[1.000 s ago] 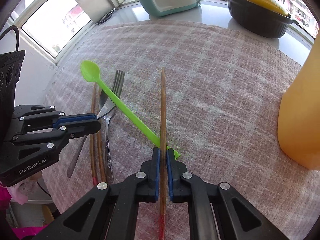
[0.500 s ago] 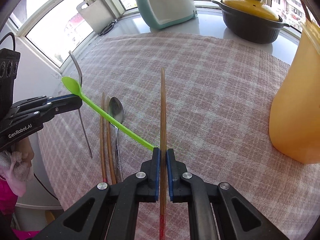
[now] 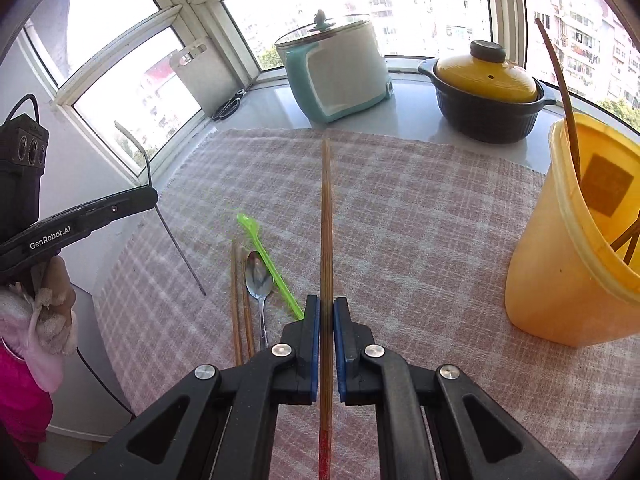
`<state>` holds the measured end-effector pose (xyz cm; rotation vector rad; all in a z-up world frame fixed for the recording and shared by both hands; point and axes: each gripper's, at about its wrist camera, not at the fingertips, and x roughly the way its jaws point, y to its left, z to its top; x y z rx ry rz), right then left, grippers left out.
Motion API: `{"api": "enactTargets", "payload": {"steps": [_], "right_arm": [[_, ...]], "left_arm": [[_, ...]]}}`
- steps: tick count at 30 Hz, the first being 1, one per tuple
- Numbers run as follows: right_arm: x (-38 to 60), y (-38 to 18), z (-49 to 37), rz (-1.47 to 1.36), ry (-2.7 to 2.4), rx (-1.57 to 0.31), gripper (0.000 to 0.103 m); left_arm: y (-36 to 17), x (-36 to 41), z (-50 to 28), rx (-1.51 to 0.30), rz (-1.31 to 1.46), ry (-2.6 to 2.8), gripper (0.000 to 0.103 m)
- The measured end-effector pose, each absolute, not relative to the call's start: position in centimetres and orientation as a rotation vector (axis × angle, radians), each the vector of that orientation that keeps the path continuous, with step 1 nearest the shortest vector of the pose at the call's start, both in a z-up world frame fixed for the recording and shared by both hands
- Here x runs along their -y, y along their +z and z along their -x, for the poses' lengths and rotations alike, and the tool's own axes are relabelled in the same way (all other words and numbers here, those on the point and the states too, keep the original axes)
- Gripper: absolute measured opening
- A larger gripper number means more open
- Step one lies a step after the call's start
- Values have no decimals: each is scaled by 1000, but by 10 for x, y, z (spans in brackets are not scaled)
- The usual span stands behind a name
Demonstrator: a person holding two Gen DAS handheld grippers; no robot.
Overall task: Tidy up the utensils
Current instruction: 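Lift and carry the fork in the left tool while the right tool carries the chopstick to the yellow bin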
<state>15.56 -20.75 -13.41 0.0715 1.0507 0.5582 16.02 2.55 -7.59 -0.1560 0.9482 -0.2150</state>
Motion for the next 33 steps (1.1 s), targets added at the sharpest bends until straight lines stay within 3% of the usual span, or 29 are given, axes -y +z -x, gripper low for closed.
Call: {"api": "enactTargets", "payload": {"steps": [11,33], "right_arm": [[223,-91,-149,-96,545,-929,4],[325,-15,-157,-123,377,-705,4]], "left_arm": [[-56,-4,-158,-899,193,-288,3],[-9,114,-182,-774,248,-496,3]]}}
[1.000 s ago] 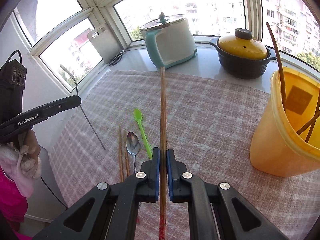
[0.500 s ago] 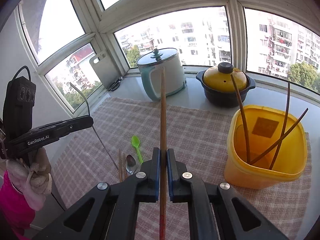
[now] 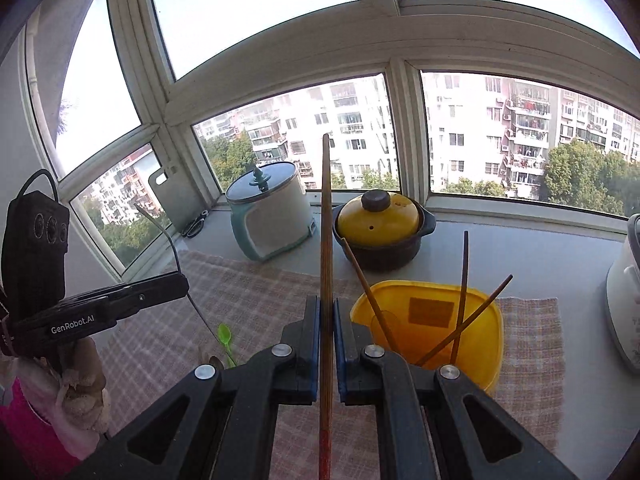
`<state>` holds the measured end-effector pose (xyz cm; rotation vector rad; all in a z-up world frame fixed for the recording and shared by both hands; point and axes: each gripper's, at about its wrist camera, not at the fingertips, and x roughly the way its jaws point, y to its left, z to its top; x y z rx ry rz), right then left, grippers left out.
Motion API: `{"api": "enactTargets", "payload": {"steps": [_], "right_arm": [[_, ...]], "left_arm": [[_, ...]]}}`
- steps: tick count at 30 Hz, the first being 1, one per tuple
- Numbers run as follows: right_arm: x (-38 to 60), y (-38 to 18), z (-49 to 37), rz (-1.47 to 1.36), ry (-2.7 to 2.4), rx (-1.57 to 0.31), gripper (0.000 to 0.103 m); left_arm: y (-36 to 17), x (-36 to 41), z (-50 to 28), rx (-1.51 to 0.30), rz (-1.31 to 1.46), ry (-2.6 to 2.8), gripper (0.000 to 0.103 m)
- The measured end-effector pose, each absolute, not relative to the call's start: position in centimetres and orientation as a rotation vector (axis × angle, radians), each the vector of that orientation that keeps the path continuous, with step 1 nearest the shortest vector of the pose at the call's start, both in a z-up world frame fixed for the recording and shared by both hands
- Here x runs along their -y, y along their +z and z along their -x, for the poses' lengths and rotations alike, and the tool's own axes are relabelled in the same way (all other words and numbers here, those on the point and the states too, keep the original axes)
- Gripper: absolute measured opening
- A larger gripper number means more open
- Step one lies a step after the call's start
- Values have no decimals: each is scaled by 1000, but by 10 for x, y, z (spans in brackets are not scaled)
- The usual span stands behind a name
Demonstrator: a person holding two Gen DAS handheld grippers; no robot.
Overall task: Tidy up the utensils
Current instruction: 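Lift and carry the fork in the left tool while the right tool carries the chopstick to the yellow bin, then open the left tool to drop the fork into the bin while the right tool releases the chopstick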
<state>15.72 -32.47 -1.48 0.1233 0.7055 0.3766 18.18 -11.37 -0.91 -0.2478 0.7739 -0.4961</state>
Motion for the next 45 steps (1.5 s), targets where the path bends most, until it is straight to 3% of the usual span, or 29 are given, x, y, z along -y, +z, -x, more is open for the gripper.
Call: {"api": "enactTargets", "payload": {"steps": [17,45], "right_arm": [[370,0,-195,-139,284,-641,4],[396,-51,-223,-176,215,-692,4]], "left_arm": [[-6,184,-218,-752,204,-543,3],[-39,228,-235,-846,131,-573,3]]}}
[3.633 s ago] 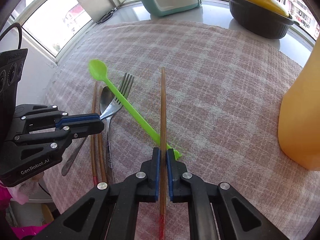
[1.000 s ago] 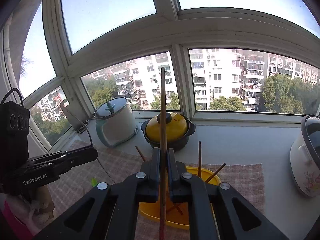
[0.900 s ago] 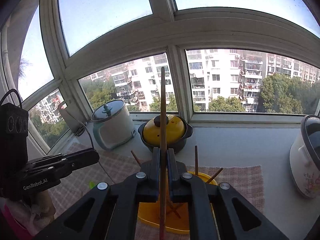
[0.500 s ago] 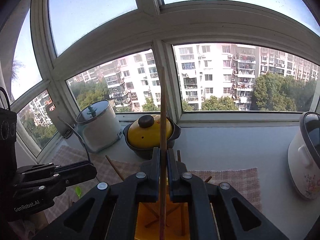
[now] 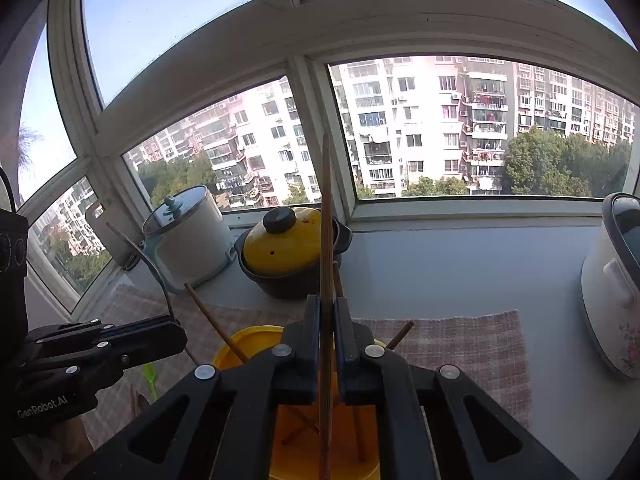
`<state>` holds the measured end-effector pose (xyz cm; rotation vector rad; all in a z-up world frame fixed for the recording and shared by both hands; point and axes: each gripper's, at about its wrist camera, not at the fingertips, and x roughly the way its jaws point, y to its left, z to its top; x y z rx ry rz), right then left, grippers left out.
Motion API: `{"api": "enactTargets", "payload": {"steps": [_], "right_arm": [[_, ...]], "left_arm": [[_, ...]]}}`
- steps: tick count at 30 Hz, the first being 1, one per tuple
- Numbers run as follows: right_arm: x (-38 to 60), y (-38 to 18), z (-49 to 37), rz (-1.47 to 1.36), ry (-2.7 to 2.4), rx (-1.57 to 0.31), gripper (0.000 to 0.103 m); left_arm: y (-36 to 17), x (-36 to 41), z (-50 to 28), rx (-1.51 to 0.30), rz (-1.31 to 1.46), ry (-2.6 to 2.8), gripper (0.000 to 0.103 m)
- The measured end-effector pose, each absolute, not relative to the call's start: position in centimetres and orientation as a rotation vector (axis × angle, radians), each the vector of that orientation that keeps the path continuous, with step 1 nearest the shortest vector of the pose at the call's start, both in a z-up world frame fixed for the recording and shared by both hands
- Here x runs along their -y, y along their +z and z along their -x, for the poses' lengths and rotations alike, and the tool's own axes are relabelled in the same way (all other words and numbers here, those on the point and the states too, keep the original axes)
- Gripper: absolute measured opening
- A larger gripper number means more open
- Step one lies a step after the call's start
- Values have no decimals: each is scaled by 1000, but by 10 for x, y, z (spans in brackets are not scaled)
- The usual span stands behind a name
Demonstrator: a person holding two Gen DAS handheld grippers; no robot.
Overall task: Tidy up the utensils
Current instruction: 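Open the left tool to drop the fork into the bin while the right tool releases the chopstick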
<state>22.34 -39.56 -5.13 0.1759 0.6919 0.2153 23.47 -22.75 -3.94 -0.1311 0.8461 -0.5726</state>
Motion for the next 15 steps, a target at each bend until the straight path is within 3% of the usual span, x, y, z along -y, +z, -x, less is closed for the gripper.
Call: {"api": "enactTargets", "payload": {"steps": [3,6,8,15], "right_arm": [[397,-52,-220,-176,215,-697,5],[397,-51,-217,-177,210,-693,13],[398,-49,-213,-176,201,-684,37],[402,-48,-203,-186,179,-680,39]], "left_arm": [[-39,227,-234,-852,132,-577,3],[-36,226,-232,-844,126,-576,3],[-34,225,-231,-843,129,-574,4],[-35,215,-222,-832,145,-553,4]]}}
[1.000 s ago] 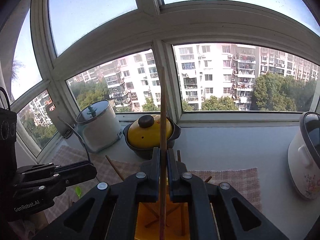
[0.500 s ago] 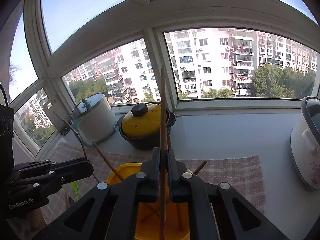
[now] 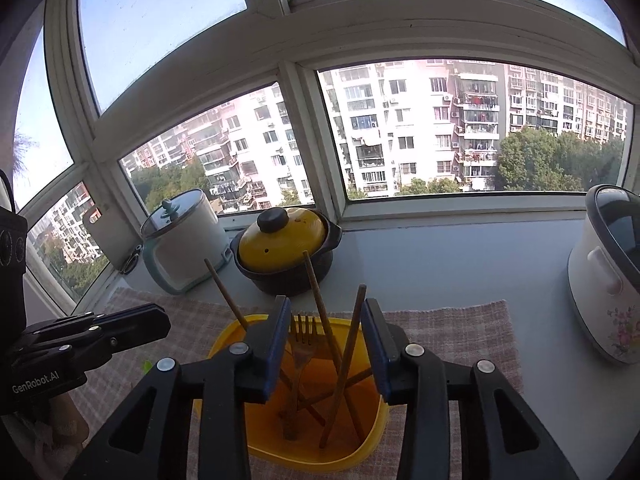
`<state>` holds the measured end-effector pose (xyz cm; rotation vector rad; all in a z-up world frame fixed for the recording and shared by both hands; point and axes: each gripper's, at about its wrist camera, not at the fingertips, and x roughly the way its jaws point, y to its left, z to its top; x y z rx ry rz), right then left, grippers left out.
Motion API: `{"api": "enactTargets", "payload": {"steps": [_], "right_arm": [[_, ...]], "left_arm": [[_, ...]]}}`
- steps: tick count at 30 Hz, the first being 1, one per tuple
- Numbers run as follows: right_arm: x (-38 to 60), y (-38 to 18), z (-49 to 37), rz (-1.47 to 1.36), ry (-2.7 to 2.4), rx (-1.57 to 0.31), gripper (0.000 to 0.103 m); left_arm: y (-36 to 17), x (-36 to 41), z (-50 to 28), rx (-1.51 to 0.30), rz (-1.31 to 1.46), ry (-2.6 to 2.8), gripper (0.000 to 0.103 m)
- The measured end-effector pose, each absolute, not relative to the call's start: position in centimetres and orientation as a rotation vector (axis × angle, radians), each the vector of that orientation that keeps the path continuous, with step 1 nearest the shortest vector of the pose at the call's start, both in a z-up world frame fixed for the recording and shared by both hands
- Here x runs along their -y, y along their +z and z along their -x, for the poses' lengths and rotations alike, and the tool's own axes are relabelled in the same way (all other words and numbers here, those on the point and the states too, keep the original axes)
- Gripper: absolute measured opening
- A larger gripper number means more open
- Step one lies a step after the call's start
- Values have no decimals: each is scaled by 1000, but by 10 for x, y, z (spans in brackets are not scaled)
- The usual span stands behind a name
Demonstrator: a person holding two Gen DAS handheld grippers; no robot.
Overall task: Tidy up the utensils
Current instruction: 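Open the left tool to drop the fork into the bin while the right tool releases the chopstick, then move both open tools back over the green spoon and metal spoon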
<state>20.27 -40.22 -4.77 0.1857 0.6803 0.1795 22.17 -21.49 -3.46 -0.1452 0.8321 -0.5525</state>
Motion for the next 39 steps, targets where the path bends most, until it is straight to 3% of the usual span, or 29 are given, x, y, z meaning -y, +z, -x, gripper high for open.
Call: {"api": "enactTargets", "payload": {"steps": [12,23,25,27,29,39], "right_arm": [[397,-37,-173,-152,159,-654,65],[374,-29,-139,-99,209,-618,96],[367,-29,-136,-89,232,-619,103],[359,-30,-133,-77,251,-622,103],[350,-31,-132,-67,279,-630,103],[298,-49,-132,0,392,-690,103]], "left_arm": [[-32,187,-201,-829,165,-534,4],[-39,133,-181,-842,169,-459,4],[-41,118,-177,-840,175,-428,13],[-43,103,-172,-828,175,-389,32],[-46,86,-166,-832,172,-350,37],[-81,12,-141,-937,212,-207,38]]}}
